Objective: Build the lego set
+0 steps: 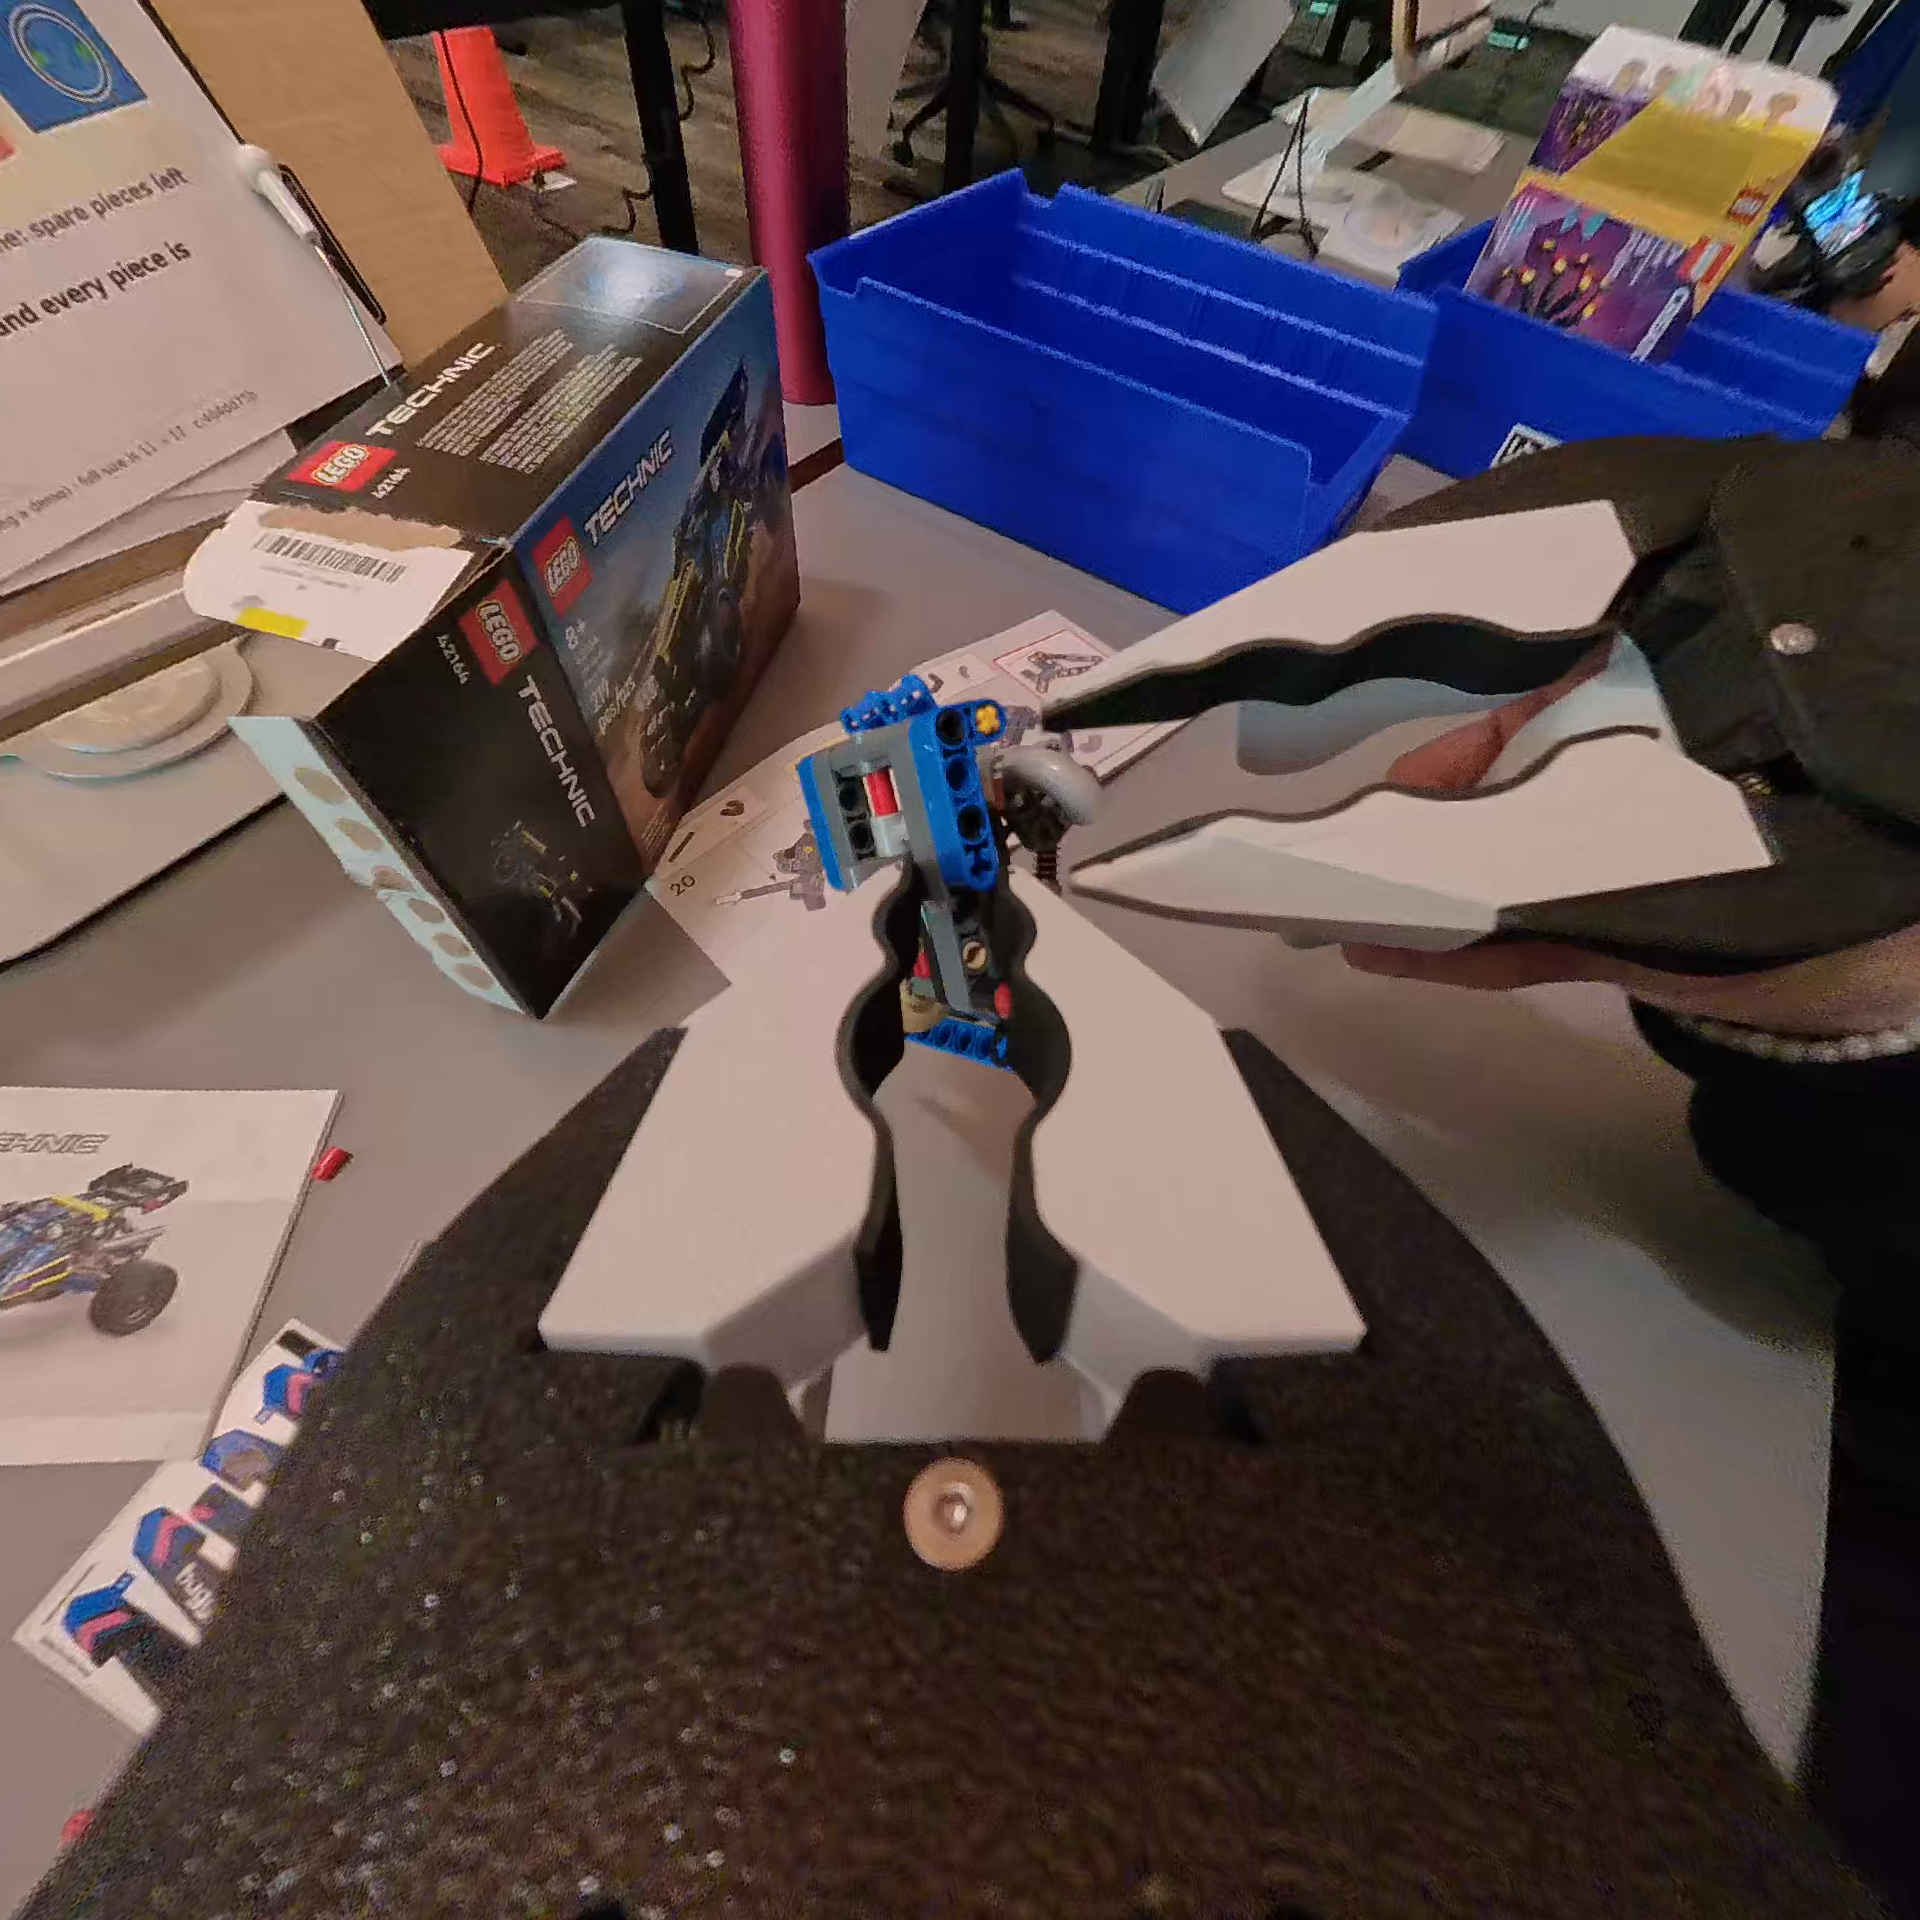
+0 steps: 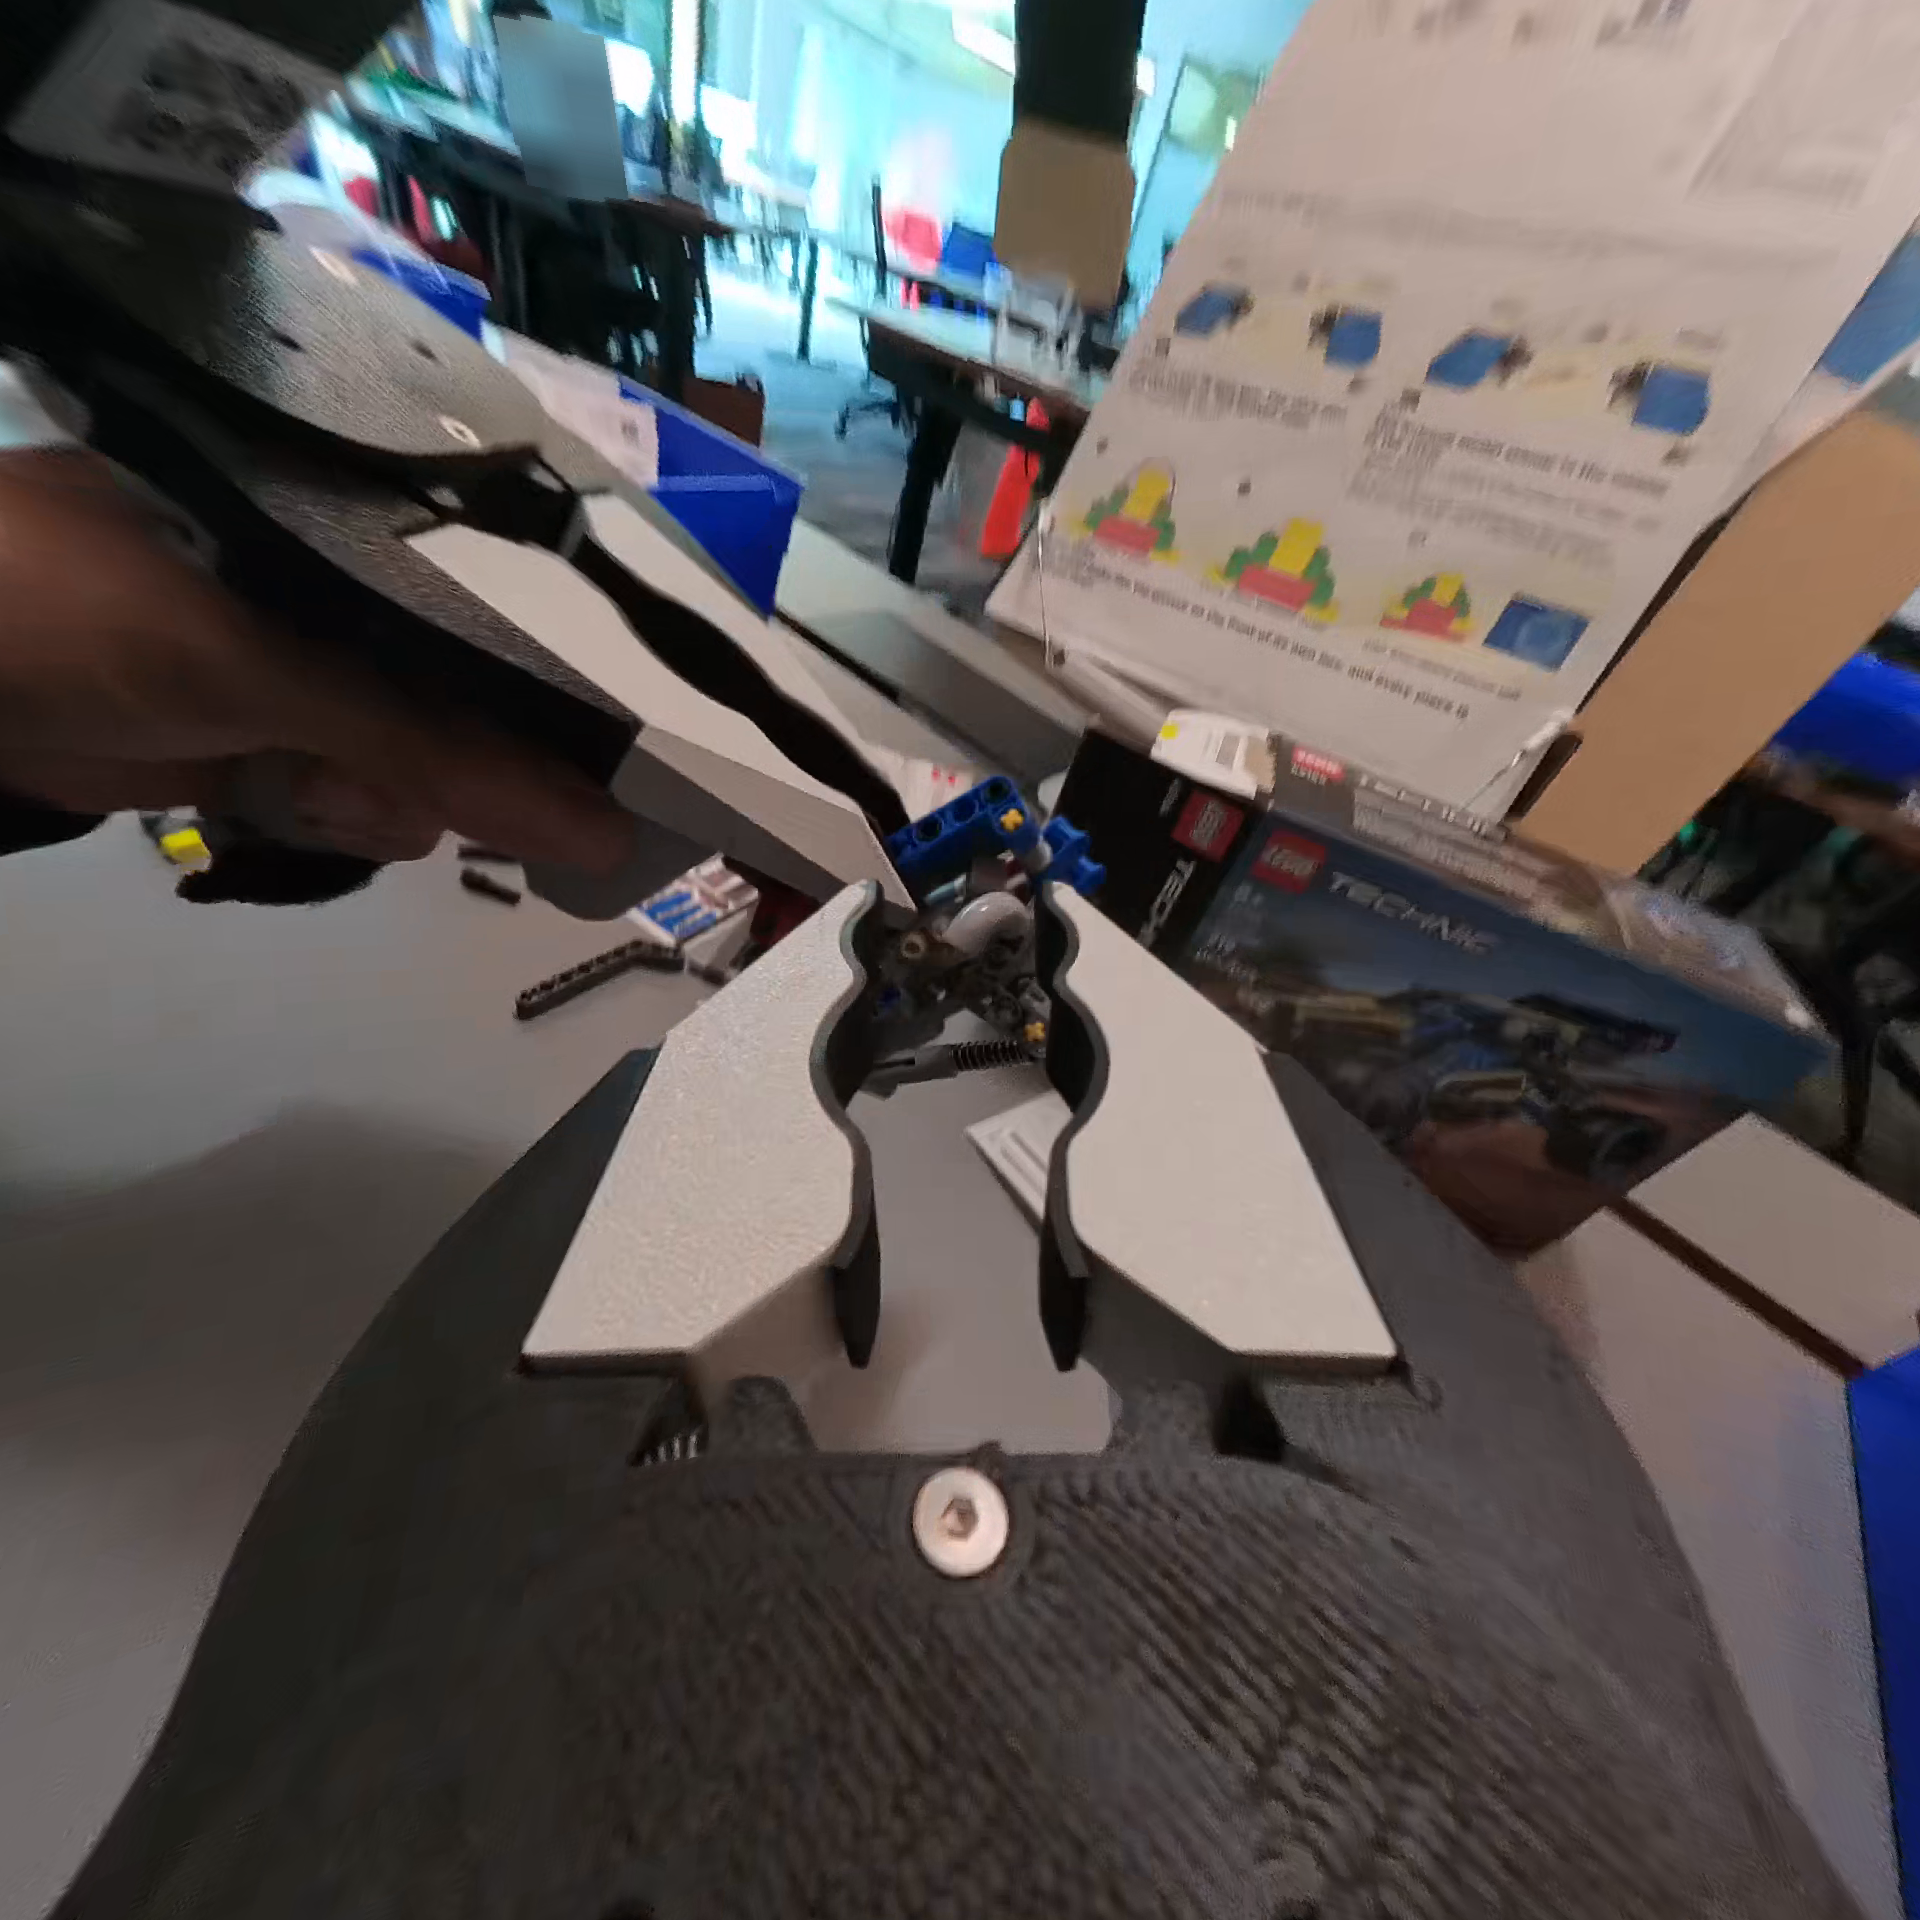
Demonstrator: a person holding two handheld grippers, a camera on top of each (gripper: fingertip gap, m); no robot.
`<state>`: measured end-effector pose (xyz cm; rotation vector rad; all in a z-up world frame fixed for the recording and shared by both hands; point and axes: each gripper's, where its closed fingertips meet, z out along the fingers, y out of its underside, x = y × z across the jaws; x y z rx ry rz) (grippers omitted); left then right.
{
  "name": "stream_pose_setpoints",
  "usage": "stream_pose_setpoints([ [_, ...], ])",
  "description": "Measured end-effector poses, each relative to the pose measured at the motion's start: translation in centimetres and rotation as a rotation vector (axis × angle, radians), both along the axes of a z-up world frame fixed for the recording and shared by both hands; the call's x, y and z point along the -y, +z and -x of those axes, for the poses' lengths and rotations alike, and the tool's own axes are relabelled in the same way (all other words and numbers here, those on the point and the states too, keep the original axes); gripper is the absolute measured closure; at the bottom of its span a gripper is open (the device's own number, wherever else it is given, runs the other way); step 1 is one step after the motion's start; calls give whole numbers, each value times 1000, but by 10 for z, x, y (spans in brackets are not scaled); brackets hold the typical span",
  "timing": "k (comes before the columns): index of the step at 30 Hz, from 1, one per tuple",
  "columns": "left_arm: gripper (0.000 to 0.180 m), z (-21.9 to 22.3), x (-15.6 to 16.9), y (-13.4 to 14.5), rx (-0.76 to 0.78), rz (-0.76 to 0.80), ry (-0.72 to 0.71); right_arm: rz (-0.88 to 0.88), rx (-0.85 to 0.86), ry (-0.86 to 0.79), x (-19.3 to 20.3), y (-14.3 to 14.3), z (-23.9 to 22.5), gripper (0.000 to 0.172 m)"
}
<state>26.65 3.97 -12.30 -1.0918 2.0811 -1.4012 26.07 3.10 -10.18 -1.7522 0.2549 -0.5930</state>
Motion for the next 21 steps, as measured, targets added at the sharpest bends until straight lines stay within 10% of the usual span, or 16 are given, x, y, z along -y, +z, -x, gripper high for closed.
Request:
stream_pose_setpoints([
  [21, 171, 0, 16, 17, 412, -233, -37, 54, -56, -86, 8, 6, -6, 157],
])
